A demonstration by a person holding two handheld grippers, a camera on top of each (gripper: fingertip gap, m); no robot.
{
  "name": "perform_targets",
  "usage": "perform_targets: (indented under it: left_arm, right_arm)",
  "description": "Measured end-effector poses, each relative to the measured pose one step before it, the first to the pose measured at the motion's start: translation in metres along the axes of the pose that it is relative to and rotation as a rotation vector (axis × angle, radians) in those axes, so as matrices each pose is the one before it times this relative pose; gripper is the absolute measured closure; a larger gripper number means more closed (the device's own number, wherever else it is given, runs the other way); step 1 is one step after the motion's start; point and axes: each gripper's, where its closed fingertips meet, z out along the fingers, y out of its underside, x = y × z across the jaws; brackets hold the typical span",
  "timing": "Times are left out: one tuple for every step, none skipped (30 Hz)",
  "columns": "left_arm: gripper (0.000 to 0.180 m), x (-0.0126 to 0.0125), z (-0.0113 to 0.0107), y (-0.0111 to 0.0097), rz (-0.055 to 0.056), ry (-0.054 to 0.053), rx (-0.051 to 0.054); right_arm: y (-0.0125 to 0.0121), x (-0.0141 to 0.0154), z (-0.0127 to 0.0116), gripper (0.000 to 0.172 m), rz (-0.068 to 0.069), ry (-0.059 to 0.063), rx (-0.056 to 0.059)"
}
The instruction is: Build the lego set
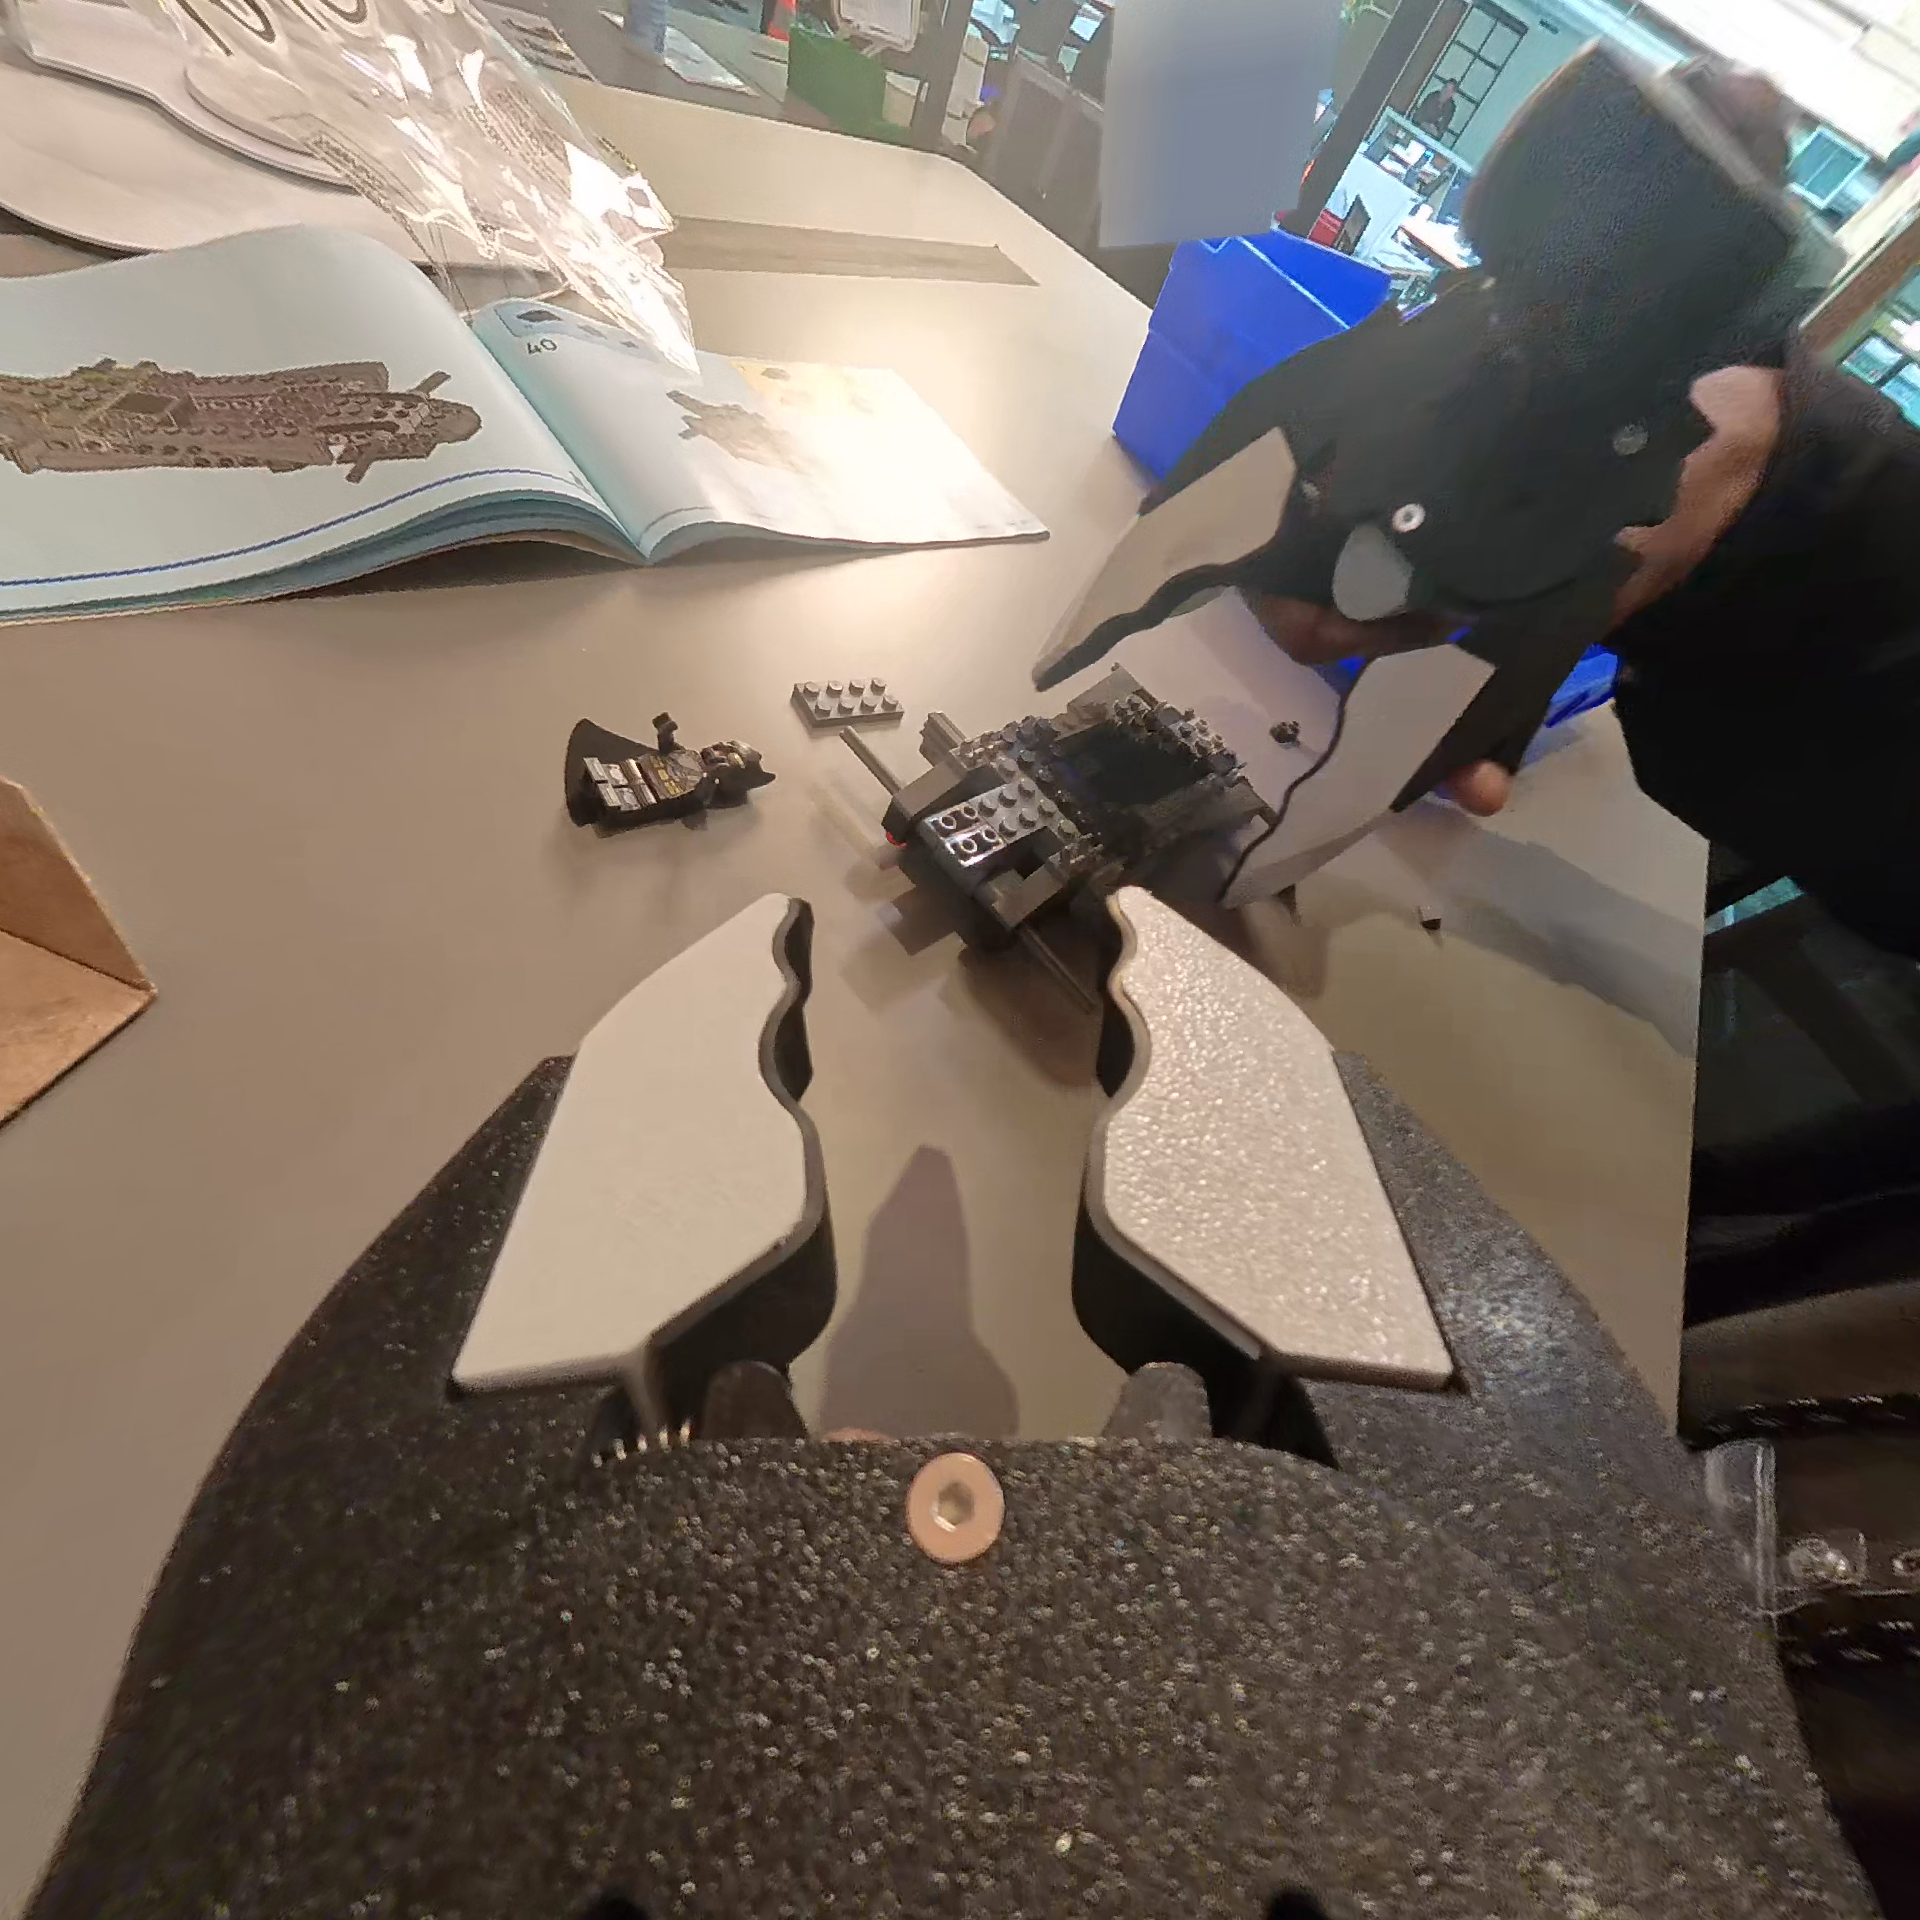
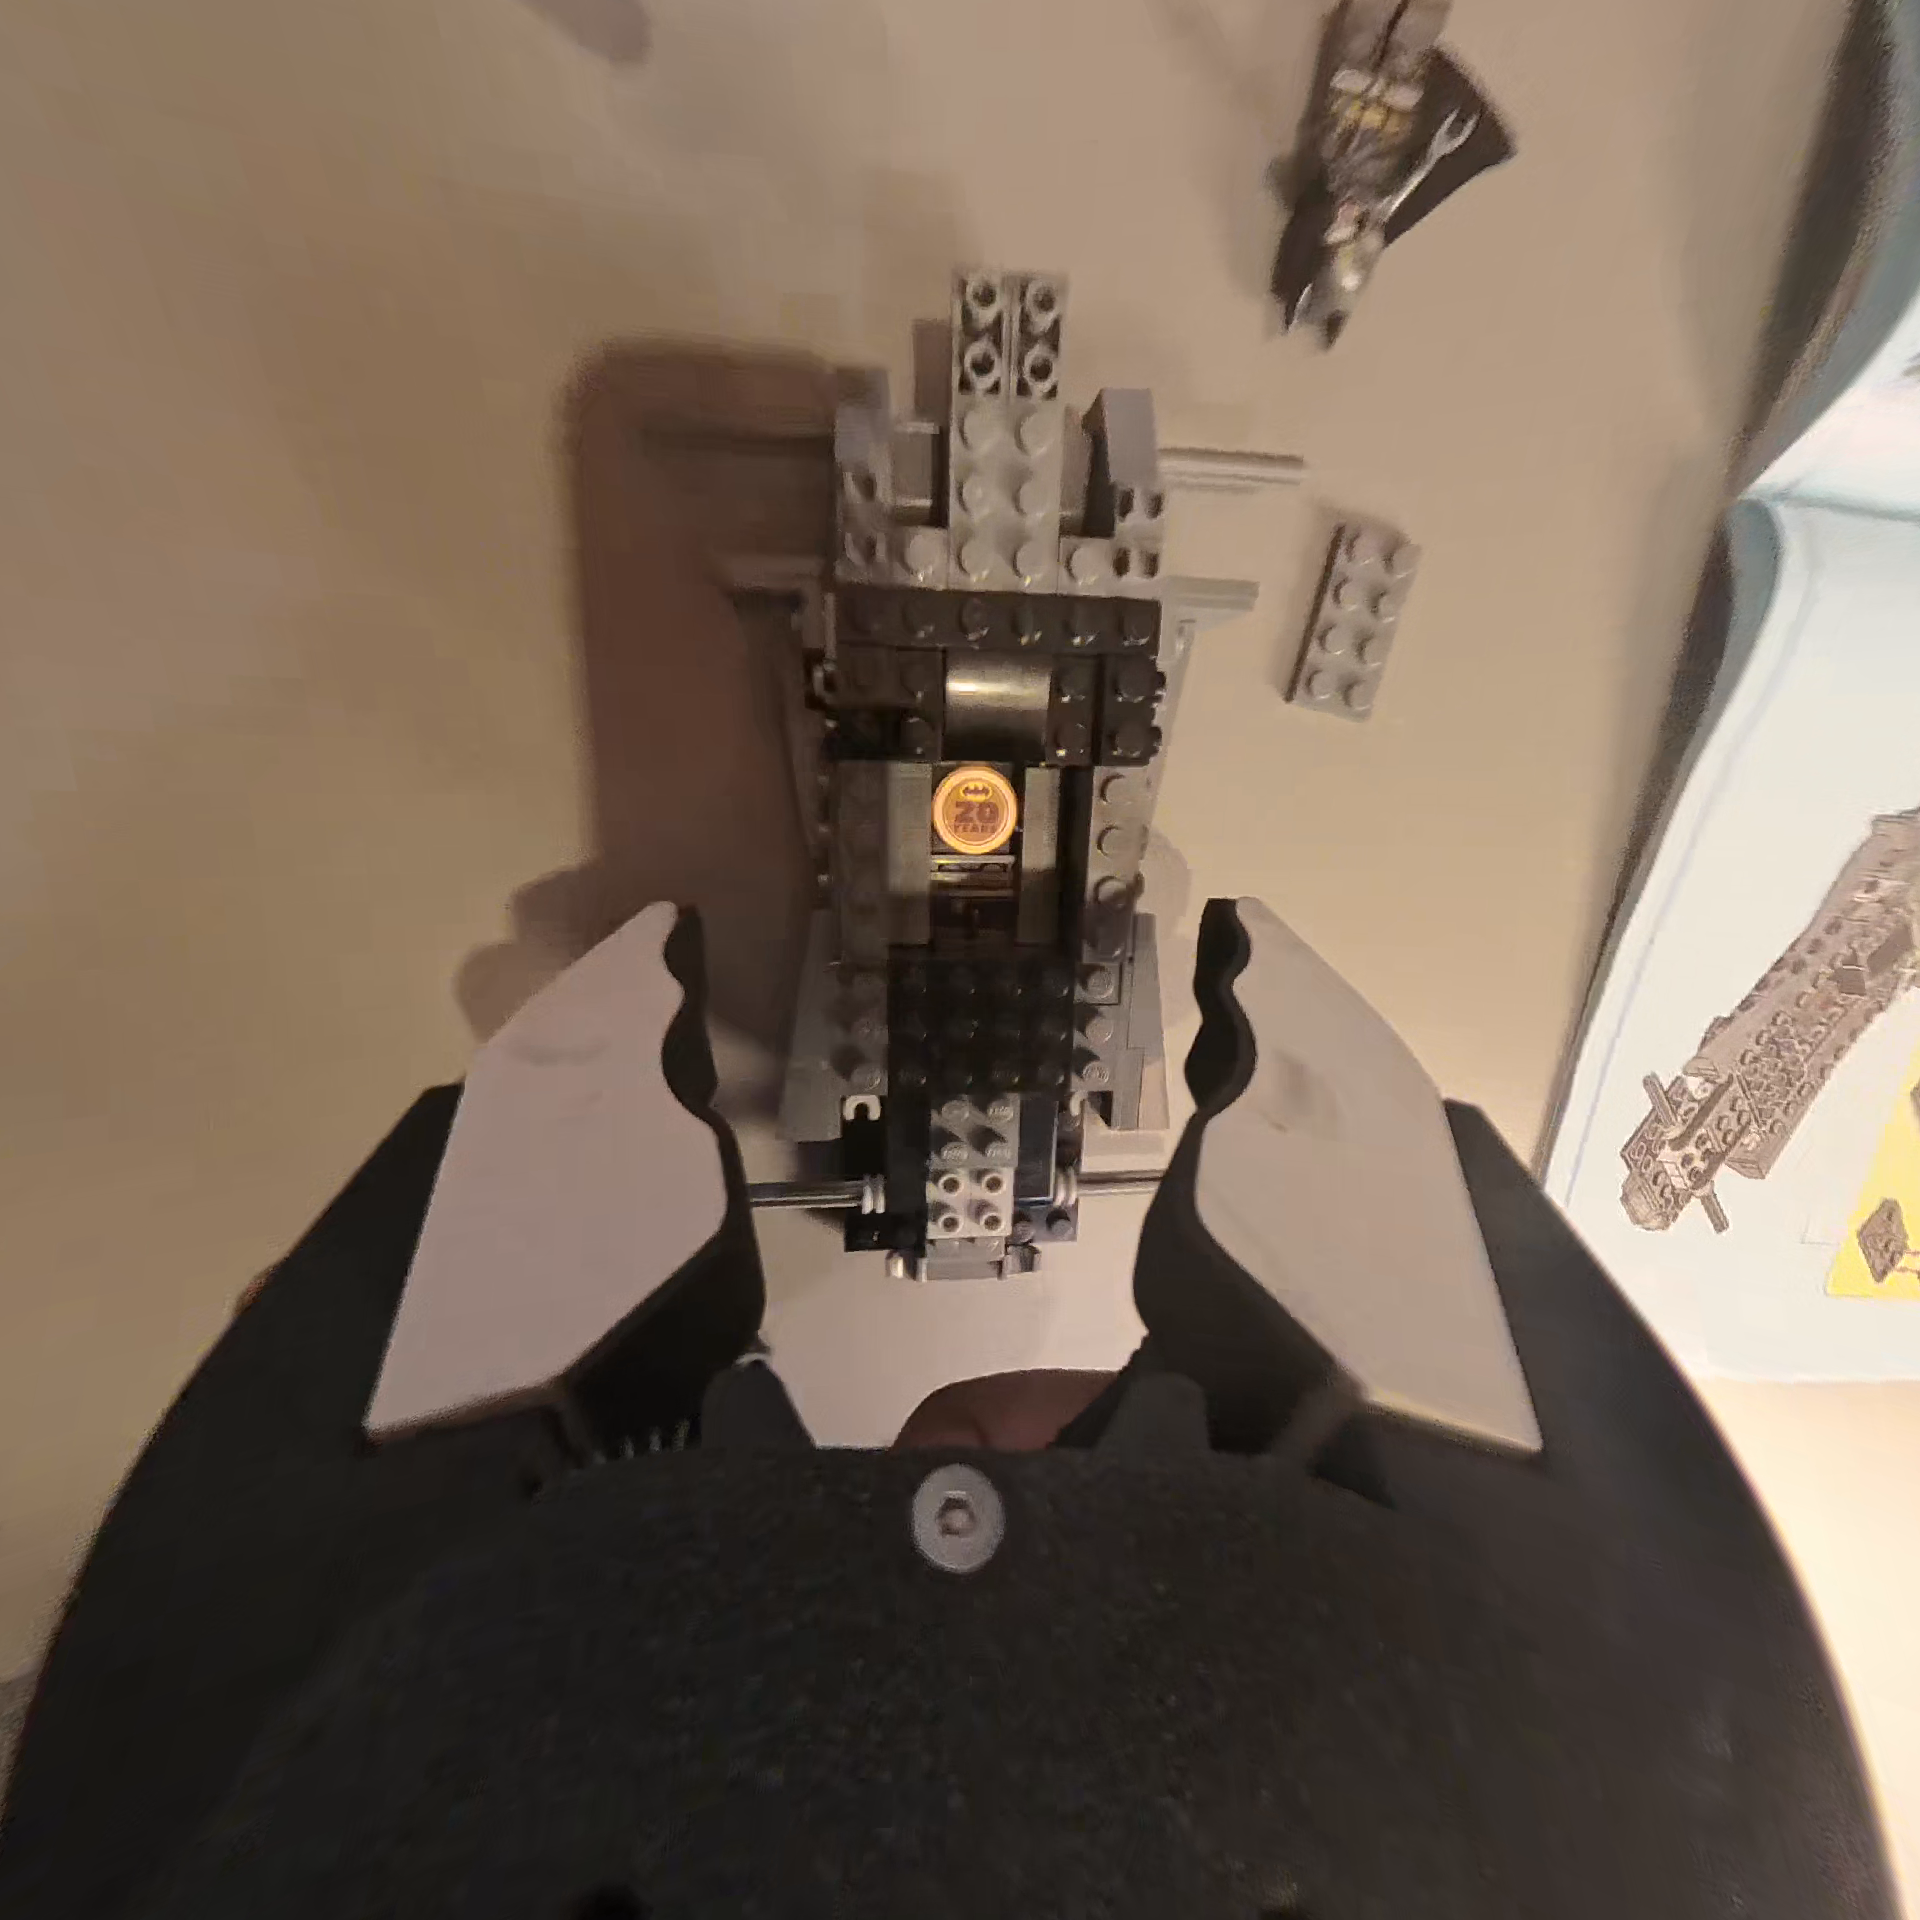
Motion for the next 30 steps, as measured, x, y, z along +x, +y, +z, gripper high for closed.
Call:
perform_targets:
  left_arm:
    - [0.127,0.00100,-0.00055,0.00082,-0.0061,0.0023,-0.0002]
    - [0.127,0.00083,-0.00026,0.00093,-0.0045,0.0004,-0.0016]
    - [0.127,0.00067,0.00002,0.00087,-0.0043,-0.0015,-0.0028]
    - [0.127,0.00040,0.00031,0.00084,-0.0042,-0.0026,-0.0031]
    - [0.127,0.00035,0.00045,0.00084,-0.0053,-0.0034,-0.0038]
    - [0.127,0.00041,0.00101,0.00102,-0.0093,-0.0026,-0.0060]
    - [0.127,0.00100,0.00140,0.00113,-0.0124,0.0012,-0.0071]
    - [0.127,0.00139,0.00177,0.00125,-0.0161,0.0033,-0.0085]
    - [0.127,0.00207,0.00226,0.00129,-0.0222,0.0074,-0.0082]
    - [0.127,0.00349,0.00285,0.00095,-0.0290,0.0155,-0.0050]
    - [0.127,0.00369,0.00353,0.00123,-0.0376,0.0169,-0.0049]
    - [0.127,0.00383,0.00436,0.00114,-0.0424,0.0167,-0.0043]
    - [0.127,0.00409,0.00499,0.00083,-0.0416,0.0168,-0.0006]
    - [0.127,0.00234,0.00530,0.00104,-0.0438,0.0032,0.0011]
    - [0.126,-0.00047,0.00543,0.00159,-0.0483,-0.0147,-0.0033]
    - [0.124,-0.00081,0.00493,0.00163,-0.0457,-0.0155,-0.0026]
    - [0.122,-0.00138,0.00417,0.00173,-0.0481,-0.0165,-0.0036]
    - [0.123,0.00094,0.00281,0.00039,-0.0466,0.0028,0.0042]
    - [0.123,0.00200,0.00171,-0.00065,-0.0564,0.0130,0.0141]
    - [0.122,0.00126,0.00145,0.00018,-0.0588,0.0136,0.0099]
    - [0.123,0.00086,0.00166,0.00140,-0.0441,0.0122,0.0053]
    - [0.123,0.00095,0.00214,0.00287,-0.0263,0.0108,-0.0030]
    - [0.123,0.00094,0.00287,0.00343,-0.0179,0.0097,-0.0073]
    - [0.123,0.00352,0.00283,0.00179,-0.0159,0.0232,0.0014]
    - [0.119,0.00428,0.00286,0.00006,-0.0209,0.0256,0.0091]
    - [0.115,0.00404,0.00323,-0.00027,-0.0193,0.0233,0.0076]
    - [0.111,0.00362,0.00336,-0.00078,-0.0140,0.0213,0.0052]
    - [0.108,0.00391,0.00287,-0.00211,-0.0119,0.0262,0.0117]
    - [0.107,0.00417,0.00180,-0.00388,-0.0167,0.0318,0.0228]
    - [0.107,0.00273,0.00063,-0.00453,-0.0190,0.0223,0.0261]
  right_arm:
    - [0.00306,0.00224,0.00392,0.083,-0.0047,-0.0007,-0.0326]
    - [0.00173,0.00188,0.00257,0.088,0.0056,-0.0021,-0.0211]
    - [-0.00135,0.00043,0.00046,0.099,0.0218,-0.0128,0.0028]
    - [-0.00039,0.00147,0.00018,0.100,0.0251,-0.0013,-0.0012]
    - [0.00024,0.00249,-0.00003,0.101,0.0283,0.0108,-0.0002]
    - [0.00108,0.00145,-0.00036,0.101,0.0272,0.0076,-0.0007]
    - [0.00138,0.00025,-0.00066,0.101,0.0299,0.0030,0.0042]
    - [0.00098,-0.00021,-0.00102,0.101,0.0359,0.0013,0.0097]
    - [0.00045,-0.00046,-0.00150,0.101,0.0403,0.0030,0.0156]
    - [-0.00005,-0.00048,-0.00197,0.101,0.0427,0.0052,0.0191]
    - [-0.00023,-0.00056,-0.00231,0.101,0.0427,0.0080,0.0203]
    - [-0.00073,-0.00069,-0.00264,0.102,0.0427,0.0112,0.0217]
    - [-0.00121,-0.00097,-0.00274,0.102,0.0425,0.0119,0.0230]
    - [-0.00173,-0.00179,-0.00251,0.102,0.0404,0.0097,0.0232]
    - [-0.00117,-0.00258,-0.00178,0.102,0.0360,0.0056,0.0184]
    - [-0.00150,-0.00232,-0.00131,0.102,0.0353,0.0079,0.0206]
    - [-0.00112,-0.00226,-0.00088,0.102,0.0341,0.0073,0.0175]
    - [-0.00040,-0.00221,-0.00060,0.102,0.0273,0.0068,0.0124]
    - [-0.00022,-0.00131,-0.00059,0.102,0.0226,0.0112,0.0125]
    - [-0.00092,-0.00030,-0.00084,0.102,0.0249,0.0155,0.0180]
    - [-0.00158,-0.00010,-0.00125,0.102,0.0269,0.0136,0.0217]
    - [-0.00190,-0.00053,-0.00148,0.102,0.0245,0.0092,0.0226]
    - [-0.00255,-0.00085,-0.00151,0.102,0.0223,0.0090,0.0254]
    - [-0.00310,-0.00129,-0.00144,0.102,0.0192,0.0105,0.0271]
    - [-0.00309,-0.00193,-0.00115,0.102,0.0121,0.0113,0.0252]
    - [-0.00287,-0.00261,-0.00067,0.102,0.0047,0.0109,0.0205]
    - [-0.00234,-0.00304,-0.00037,0.102,0.0015,0.0102,0.0175]
    - [-0.00258,-0.00309,-0.00013,0.102,0.0017,0.0100,0.0184]
    - [-0.00219,-0.00307,0.00001,0.102,0.0034,0.0083,0.0181]
    - [-0.00178,-0.00296,0.00001,0.102,0.0045,0.0077,0.0149]
